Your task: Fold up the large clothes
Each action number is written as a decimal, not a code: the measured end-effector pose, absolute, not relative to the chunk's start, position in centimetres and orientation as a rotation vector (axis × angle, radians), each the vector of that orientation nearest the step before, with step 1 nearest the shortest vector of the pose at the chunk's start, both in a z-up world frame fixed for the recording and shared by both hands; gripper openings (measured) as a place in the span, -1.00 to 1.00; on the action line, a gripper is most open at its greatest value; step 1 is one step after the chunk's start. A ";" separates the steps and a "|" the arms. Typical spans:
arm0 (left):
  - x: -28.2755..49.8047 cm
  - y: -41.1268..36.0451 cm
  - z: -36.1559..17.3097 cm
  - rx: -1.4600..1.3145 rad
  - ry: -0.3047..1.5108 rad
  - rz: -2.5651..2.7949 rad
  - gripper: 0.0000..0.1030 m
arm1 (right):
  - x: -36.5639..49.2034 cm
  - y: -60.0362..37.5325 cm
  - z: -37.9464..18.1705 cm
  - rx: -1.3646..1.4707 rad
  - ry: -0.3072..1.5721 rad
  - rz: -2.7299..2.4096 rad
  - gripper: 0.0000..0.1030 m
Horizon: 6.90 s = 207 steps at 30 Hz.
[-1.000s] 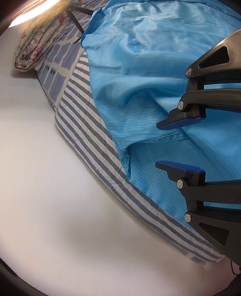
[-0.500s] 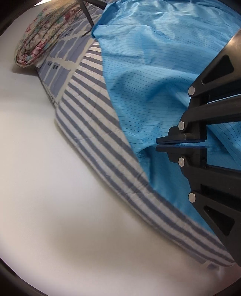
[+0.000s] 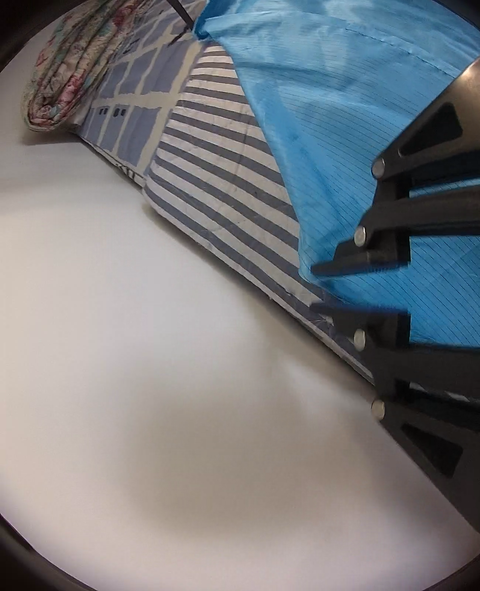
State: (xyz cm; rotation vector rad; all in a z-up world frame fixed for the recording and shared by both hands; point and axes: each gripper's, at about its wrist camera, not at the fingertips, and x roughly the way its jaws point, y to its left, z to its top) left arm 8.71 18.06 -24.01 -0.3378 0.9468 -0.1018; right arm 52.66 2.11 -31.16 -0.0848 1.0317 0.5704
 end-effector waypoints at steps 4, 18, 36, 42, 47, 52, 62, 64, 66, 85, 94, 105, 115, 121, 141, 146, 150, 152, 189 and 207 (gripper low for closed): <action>8.7 17.8 -24.5 -0.331 0.954 -0.084 -1.00 | 51.4 -0.6 -30.0 -0.046 1.004 0.582 -0.17; 7.9 18.1 -23.8 -0.357 0.934 -0.052 -0.93 | 38.1 -6.8 -34.1 -0.299 1.027 0.675 -0.37; 10.9 18.0 -23.3 -0.428 0.928 -0.087 -0.17 | 31.0 -9.4 -29.1 -0.232 0.890 0.675 -0.29; 12.2 18.7 -24.2 -0.569 0.918 -0.107 -0.16 | 27.8 -12.4 -25.6 -0.152 0.837 0.642 -0.11; 12.8 19.4 -24.7 -0.579 0.920 -0.087 -0.16 | 25.8 -12.6 -25.4 -0.062 0.893 0.655 -0.03; 12.6 20.1 -25.7 -0.632 0.931 -0.084 -0.16 | 24.0 -10.9 -28.9 -0.035 0.977 0.677 -0.28; 12.7 19.2 -26.0 -0.591 0.953 -0.071 -0.24 | 23.9 -7.5 -37.1 -0.053 1.125 0.654 -0.47; 12.9 19.0 -26.1 -0.589 0.965 -0.064 -0.54 | 23.9 -6.9 -38.1 -0.069 1.135 0.652 -0.47; 12.9 18.7 -26.0 -0.583 0.965 -0.061 -0.73 | 23.7 -6.2 -38.8 -0.099 1.135 0.650 -0.47; 12.2 15.2 -22.2 -0.331 0.842 -0.014 -0.88 | 27.8 -6.2 -33.5 -0.031 1.086 0.652 -0.10; 12.1 14.2 -21.5 -0.244 0.819 -0.028 -0.88 | 32.4 0.8 -32.4 -0.109 1.147 0.586 0.15; 13.1 12.3 -20.9 -0.176 0.811 -0.046 -0.88 | 33.5 5.8 -35.4 -0.367 1.205 0.401 -0.20; 12.9 10.6 -19.8 -0.125 0.780 -0.073 -0.89 | 34.8 -0.3 -33.7 -0.071 1.177 0.465 -1.00; 12.1 7.7 -18.2 -0.047 0.745 -0.109 -0.89 | 34.1 -5.4 -31.7 0.146 1.118 0.527 -1.00; 10.8 -3.9 -18.1 0.107 0.763 -0.307 -0.89 | 32.5 -24.0 -32.7 0.479 1.022 0.471 -1.00; 11.5 -4.3 -18.0 0.025 0.830 -0.390 -0.87 | 32.9 -25.4 -33.1 0.436 1.039 0.422 -1.00; 10.4 -3.5 -17.3 -0.008 0.836 -0.438 -0.87 | 34.1 -26.6 -33.4 0.418 1.048 0.395 -1.00; 10.0 -2.1 -16.9 -0.053 0.844 -0.442 -0.87 | 34.0 -26.8 -33.8 0.408 1.067 0.395 -1.00; 13.1 3.6 -18.8 -0.094 0.852 -0.226 -0.87 | 26.7 -28.9 -28.4 0.083 0.915 0.362 -0.33; 15.1 -2.1 -7.2 -0.114 0.626 -0.337 -0.09 | 17.4 -42.9 -21.2 -0.015 0.682 0.047 0.31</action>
